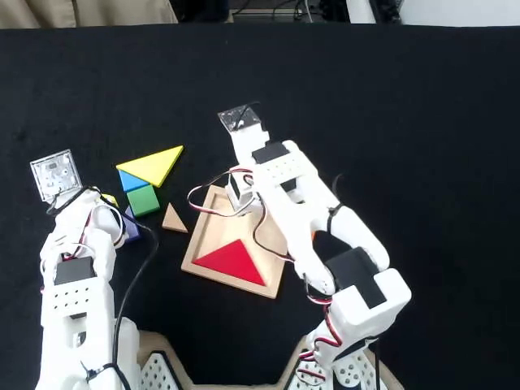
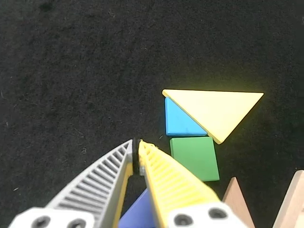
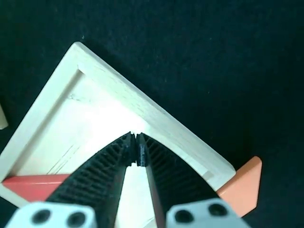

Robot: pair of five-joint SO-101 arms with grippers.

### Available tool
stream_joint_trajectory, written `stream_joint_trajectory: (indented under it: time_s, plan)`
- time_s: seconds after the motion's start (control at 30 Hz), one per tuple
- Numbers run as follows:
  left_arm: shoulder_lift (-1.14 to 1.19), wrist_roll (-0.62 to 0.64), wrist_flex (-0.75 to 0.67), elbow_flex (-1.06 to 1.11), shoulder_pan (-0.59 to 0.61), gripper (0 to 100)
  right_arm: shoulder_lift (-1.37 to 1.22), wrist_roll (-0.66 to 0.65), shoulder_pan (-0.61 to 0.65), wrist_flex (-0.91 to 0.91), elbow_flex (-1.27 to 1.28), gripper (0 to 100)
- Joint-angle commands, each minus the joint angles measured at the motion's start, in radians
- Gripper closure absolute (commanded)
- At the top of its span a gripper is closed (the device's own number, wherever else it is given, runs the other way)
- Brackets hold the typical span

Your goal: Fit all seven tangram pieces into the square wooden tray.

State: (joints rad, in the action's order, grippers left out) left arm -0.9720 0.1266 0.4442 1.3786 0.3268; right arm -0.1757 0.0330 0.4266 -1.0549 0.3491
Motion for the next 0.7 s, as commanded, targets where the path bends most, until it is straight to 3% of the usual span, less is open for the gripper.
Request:
stream_joint_trajectory:
  time_s: [0.0,0.67]
  plan:
    - [-0.009,-0.002,-0.018,-0.008,-0.012,97,0.002,-0.054,-0.018,0.005,0.018,98.7]
    - [-0.008,-0.002,-0.018,-0.007,-0.036,97,0.002,-0.080,0.037,0.005,-0.004,98.7]
